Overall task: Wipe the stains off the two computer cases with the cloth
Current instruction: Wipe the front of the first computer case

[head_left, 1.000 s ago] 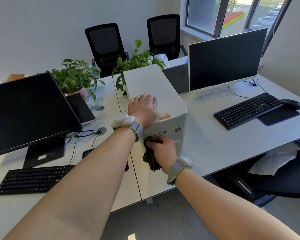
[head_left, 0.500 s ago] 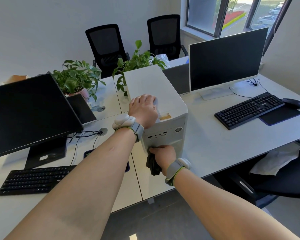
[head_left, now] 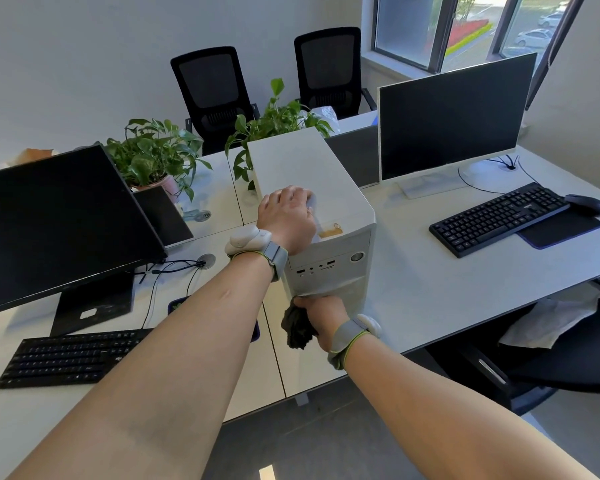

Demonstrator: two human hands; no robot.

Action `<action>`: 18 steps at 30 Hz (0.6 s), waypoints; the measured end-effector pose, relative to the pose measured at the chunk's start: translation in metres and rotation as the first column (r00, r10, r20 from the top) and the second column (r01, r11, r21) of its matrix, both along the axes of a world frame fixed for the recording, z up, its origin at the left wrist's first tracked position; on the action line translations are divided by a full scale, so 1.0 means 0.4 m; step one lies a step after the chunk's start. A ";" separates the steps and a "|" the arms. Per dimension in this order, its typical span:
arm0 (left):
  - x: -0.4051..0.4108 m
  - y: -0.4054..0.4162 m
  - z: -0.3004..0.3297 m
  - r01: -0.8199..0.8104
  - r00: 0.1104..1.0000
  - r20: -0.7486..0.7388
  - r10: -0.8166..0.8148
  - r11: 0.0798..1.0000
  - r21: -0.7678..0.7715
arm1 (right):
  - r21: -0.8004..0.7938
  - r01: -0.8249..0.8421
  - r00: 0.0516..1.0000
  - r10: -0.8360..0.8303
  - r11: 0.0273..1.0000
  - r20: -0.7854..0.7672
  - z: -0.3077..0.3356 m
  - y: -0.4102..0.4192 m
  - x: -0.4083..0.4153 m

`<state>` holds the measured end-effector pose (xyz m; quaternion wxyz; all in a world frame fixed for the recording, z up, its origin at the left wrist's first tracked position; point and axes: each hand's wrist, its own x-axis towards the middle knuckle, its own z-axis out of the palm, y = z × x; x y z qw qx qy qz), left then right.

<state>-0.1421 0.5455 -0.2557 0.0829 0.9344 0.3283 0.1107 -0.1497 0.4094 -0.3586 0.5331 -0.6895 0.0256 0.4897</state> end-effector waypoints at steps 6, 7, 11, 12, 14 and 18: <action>0.001 -0.002 -0.001 0.000 1.000 0.005 0.000 1.000 -0.002 | 0.299 0.193 0.976 -0.153 0.935 -0.154 0.049 0.024 0.004; 0.000 -0.002 -0.001 0.000 1.000 0.007 0.000 1.000 -0.005 | 0.322 0.193 0.976 -0.147 0.927 -0.162 0.055 0.020 0.006; 0.001 -0.002 -0.001 0.004 1.000 0.007 -0.004 1.000 -0.002 | 0.254 0.212 0.970 -0.171 0.944 -0.174 0.044 -0.007 0.015; 0.001 -0.001 -0.002 0.005 1.000 0.006 -0.005 1.000 -0.001 | 0.235 0.210 0.966 -0.165 0.949 -0.198 0.038 -0.013 0.015; 0.001 -0.003 -0.003 0.004 1.000 0.007 -0.004 1.000 0.002 | 0.221 0.234 0.956 -0.182 0.947 -0.230 0.013 -0.013 0.016; 0.000 -0.003 0.000 0.000 1.000 0.006 -0.001 1.000 0.011 | 0.193 0.279 0.942 -0.229 0.941 -0.246 -0.007 -0.009 -0.003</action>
